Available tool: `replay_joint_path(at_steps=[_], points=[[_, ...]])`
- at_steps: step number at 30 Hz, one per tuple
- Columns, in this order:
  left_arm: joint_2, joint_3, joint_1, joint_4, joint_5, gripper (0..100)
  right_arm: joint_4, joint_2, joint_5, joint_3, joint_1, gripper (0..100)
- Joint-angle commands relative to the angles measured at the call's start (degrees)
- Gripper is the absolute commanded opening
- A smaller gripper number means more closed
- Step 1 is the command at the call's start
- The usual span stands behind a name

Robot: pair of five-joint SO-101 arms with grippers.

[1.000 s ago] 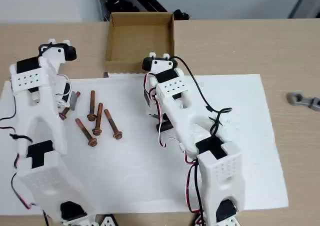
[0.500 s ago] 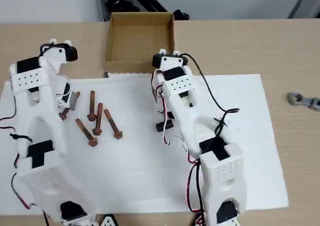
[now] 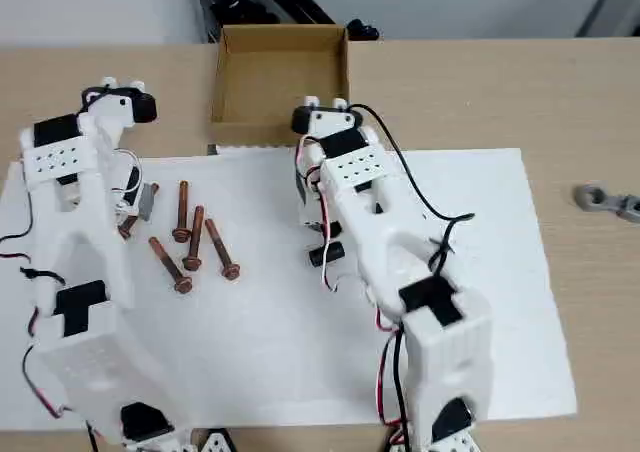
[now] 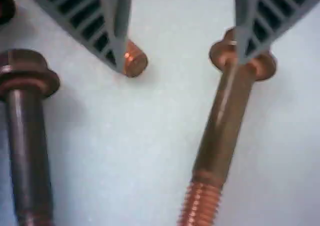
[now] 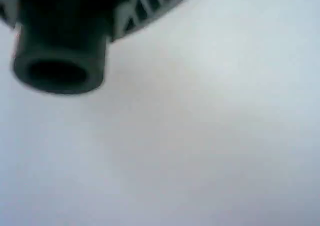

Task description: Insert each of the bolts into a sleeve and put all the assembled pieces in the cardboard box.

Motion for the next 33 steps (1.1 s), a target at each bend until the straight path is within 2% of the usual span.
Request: replay_joint_path(at_steps=[1, 12, 15, 24, 33], points=[[-0.26, -1.27, 0.18, -0.70, -0.62, 14, 2.77, -10.33, 0.62, -0.70, -0.04, 1.8], [-0.26, -1.27, 0.26, -0.97, -2.81, 14, 10.24, -28.18, 4.13, -0.62, 0.04, 1.8], [-0.26, -1.36, 0.35, 0.00, -9.32, 14, 11.03, -31.16, 5.10, -0.44, 1.27, 1.8], [5.89, -1.71, 0.35, 0.88, -10.90, 15, 11.03, -33.10, 6.24, -0.26, 9.80, 1.8], [15.21, -13.93, 0.09, 1.05, -10.55, 15, 13.05, -33.10, 6.24, -0.26, 9.89, 1.8]])
